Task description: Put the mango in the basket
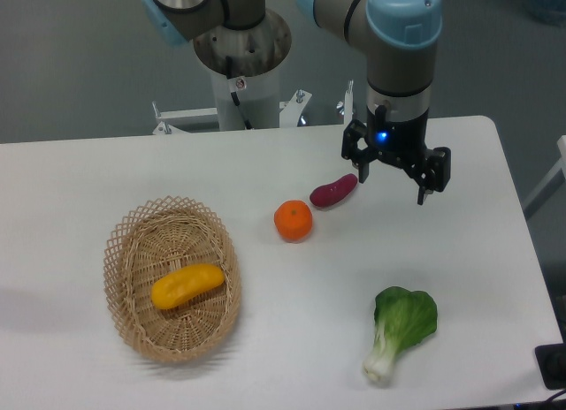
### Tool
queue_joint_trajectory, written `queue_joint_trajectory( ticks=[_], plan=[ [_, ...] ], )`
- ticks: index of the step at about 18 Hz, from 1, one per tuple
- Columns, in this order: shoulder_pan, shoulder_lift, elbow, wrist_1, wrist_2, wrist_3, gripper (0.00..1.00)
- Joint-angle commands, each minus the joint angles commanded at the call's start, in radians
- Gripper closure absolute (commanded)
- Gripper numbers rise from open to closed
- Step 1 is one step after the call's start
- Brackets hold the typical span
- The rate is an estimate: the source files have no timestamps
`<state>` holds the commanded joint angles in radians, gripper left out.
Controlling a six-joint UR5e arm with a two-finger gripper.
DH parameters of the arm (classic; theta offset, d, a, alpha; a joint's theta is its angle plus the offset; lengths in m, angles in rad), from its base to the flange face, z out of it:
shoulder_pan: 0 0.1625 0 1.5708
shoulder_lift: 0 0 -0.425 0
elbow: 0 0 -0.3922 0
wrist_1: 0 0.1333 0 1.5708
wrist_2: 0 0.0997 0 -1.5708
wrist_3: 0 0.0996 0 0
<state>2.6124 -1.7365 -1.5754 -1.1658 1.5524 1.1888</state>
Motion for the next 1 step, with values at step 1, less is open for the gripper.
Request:
queue_joint_trajectory(
  ticks=[1],
  plan=[
    [0.0, 0.0, 0.0, 0.0, 0.0, 0.0, 0.0]
  ],
)
